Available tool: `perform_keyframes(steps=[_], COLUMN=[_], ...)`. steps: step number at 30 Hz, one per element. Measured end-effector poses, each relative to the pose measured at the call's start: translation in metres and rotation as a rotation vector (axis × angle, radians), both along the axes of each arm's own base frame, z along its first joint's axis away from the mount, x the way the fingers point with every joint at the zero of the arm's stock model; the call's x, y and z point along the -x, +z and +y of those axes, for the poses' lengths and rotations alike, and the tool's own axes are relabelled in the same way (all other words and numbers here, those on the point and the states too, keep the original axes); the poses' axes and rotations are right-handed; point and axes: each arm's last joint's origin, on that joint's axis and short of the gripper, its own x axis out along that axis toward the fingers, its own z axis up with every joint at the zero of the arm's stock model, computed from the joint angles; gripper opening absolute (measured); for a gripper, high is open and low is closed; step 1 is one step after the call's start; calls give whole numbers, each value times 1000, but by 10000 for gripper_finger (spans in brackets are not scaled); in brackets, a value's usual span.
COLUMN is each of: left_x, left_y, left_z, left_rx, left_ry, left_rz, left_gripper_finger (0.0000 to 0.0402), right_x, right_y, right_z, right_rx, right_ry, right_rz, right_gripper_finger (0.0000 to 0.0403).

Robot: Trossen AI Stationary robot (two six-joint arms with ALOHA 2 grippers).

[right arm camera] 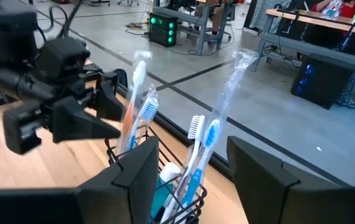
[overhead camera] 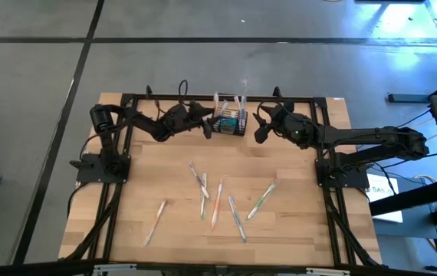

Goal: Pick & Place toothbrushing station
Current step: Put the top orange toothbrush in the left section of the wire organizer

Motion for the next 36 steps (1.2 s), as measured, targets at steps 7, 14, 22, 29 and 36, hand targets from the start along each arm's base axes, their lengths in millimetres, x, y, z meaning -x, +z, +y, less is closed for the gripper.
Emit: perform_keyframes(steps=[7, 14, 22, 29, 36], left_x=[4, 6, 6, 6, 8], left_y=[9, -2, -3, -3, 6], left_z=[-1, -2, -3, -3, -4], left_rx=[-1, 53, 12, 12, 35], left_ry=[-9, -9, -20, -20, -10], left_rz=[49, 153, 186, 187, 169], left_gripper_finger=[194, 194, 210, 240, 254], right_x=[0, 0, 0, 0, 0], right_y=[0, 0, 0, 0, 0], right_z=[0, 0, 0, 0, 0], right_rx=[0, 0, 0, 0, 0], right_ry=[-1, -3, -3, -3, -3], right_rz=[0, -1, -1, 0, 0], right_gripper_finger=[192, 192, 192, 192, 191])
